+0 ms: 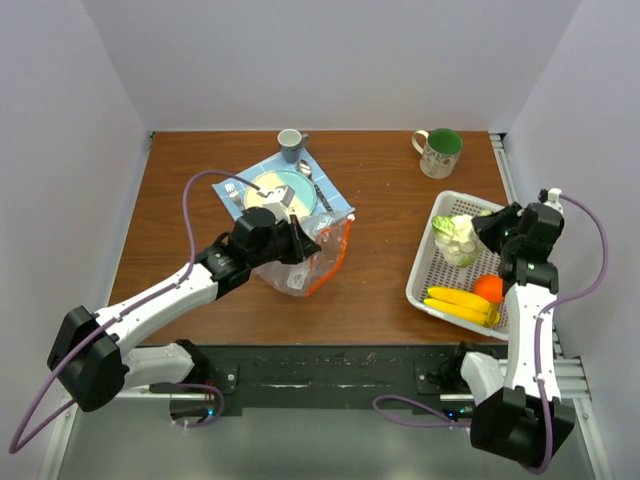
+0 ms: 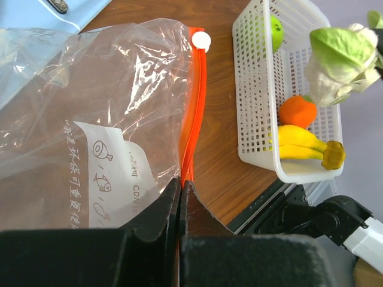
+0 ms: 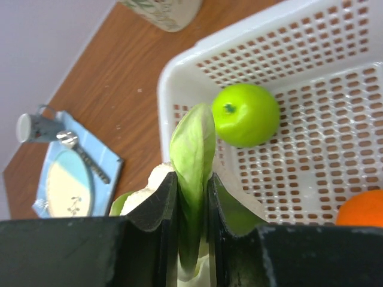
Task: Place the food in the zip-top bag and seal the zipper
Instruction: Pick up the fake vegetable from the bin, then place the fake vegetable in the zipper food storage bag.
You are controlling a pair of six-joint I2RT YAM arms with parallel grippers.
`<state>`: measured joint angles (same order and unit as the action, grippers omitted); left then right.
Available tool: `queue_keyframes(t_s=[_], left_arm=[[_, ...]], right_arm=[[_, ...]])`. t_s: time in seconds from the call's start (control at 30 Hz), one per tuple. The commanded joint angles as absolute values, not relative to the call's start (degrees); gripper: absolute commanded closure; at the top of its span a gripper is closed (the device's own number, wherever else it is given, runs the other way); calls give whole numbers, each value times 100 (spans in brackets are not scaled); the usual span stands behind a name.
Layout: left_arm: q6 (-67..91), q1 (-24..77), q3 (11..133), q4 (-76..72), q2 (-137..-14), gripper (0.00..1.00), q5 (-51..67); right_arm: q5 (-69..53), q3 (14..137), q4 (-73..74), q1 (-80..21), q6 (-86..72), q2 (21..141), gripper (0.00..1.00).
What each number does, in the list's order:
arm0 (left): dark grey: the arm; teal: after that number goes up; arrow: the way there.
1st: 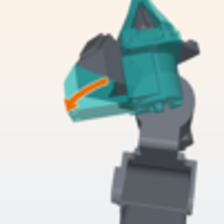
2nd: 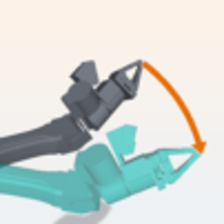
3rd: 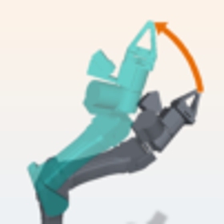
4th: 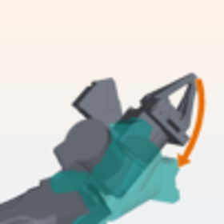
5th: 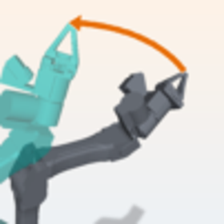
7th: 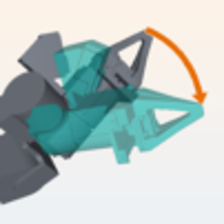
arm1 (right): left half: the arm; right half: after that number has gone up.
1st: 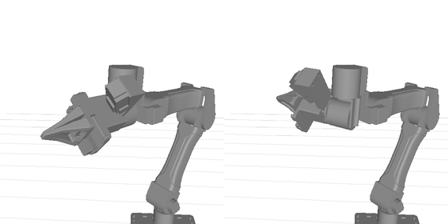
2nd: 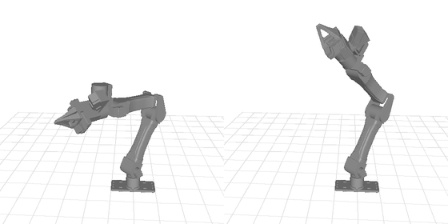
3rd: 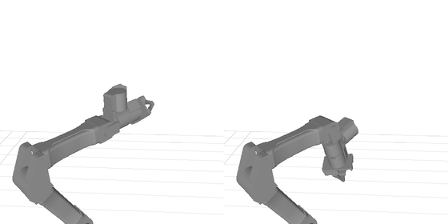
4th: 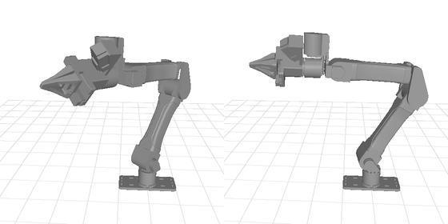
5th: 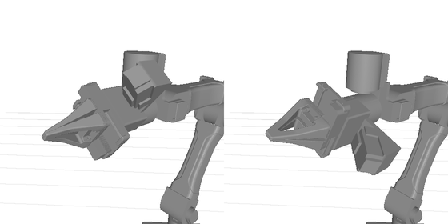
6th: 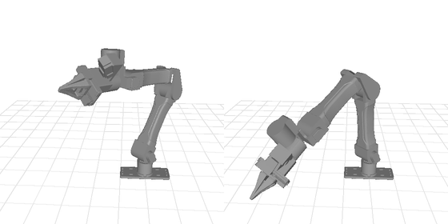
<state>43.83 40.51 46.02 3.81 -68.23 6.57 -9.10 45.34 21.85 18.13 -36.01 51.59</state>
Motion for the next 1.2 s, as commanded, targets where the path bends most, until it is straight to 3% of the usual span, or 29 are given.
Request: queue_keyframes(t_s=[0.0,0.17,0.53,0.87,1.17], left_arm=[[4280,4008,4675,88,-6724,100,931],[4333,4008,4851,167,-6785,100,1186],[5412,3744,5177,97,-6750,100,2118],[7478,3120,4107,-2237,-6460,100,3286],[8516,3024,3384,-4078,-6469,100,3604]], right_arm=[[-1599,5080,1935,1381,-3849,4774,100],[-923,5203,944,-635,-4113,4676,100],[-335,5186,-1669,-3258,-4412,5440,100],[87,4360,-3768,-3814,-4842,5766,100],[544,3788,-3517,-3841,-4773,5722,100]])
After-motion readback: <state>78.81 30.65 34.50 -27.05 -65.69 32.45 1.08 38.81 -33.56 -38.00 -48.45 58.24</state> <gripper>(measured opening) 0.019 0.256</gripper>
